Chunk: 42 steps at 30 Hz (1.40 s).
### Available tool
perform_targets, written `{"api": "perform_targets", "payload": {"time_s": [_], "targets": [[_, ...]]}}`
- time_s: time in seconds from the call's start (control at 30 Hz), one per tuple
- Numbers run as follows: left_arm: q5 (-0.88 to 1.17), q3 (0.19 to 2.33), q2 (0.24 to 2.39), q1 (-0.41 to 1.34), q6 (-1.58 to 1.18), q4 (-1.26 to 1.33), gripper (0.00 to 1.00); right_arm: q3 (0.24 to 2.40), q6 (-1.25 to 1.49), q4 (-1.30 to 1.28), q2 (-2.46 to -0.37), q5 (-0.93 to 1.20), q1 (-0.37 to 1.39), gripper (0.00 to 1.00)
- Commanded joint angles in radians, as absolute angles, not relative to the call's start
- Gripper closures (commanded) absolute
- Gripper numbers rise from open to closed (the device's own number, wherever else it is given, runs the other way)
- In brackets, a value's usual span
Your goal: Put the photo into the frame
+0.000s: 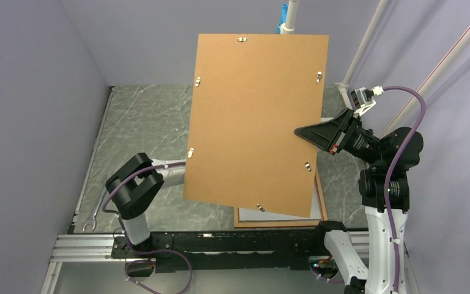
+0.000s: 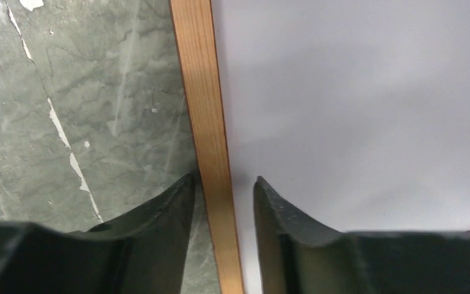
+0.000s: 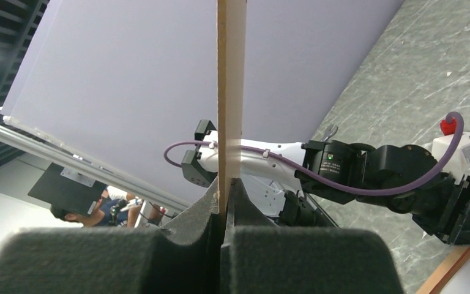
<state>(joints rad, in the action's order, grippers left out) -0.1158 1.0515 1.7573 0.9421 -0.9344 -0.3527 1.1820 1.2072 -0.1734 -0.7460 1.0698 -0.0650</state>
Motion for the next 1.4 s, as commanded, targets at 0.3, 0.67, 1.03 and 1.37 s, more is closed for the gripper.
{"api": "perform_targets", "payload": {"time_s": [0.3,0.67,1.03,1.37], "targets": [[-0.192,0.983,1.73,0.911,-0.937,-0.461,0.95,1.183,1.225,-0.095,-0.734,1.062,-0.07,1.0],[-0.254,0.81,1.542,0.82,-0.98,-0.511,1.0,1.169,1.216,-0.101,-0.729,1.061,-0.071,1.0],[-0.313,0.689,1.373,0.728,-0.862,-0.569,1.0,1.143,1.19,-0.129,-0.721,1.056,-0.071,1.0],[-0.315,0.654,1.298,0.69,-0.732,-0.537,0.99,1.135,1.193,-0.123,-0.718,1.056,-0.071,1.0]]}}
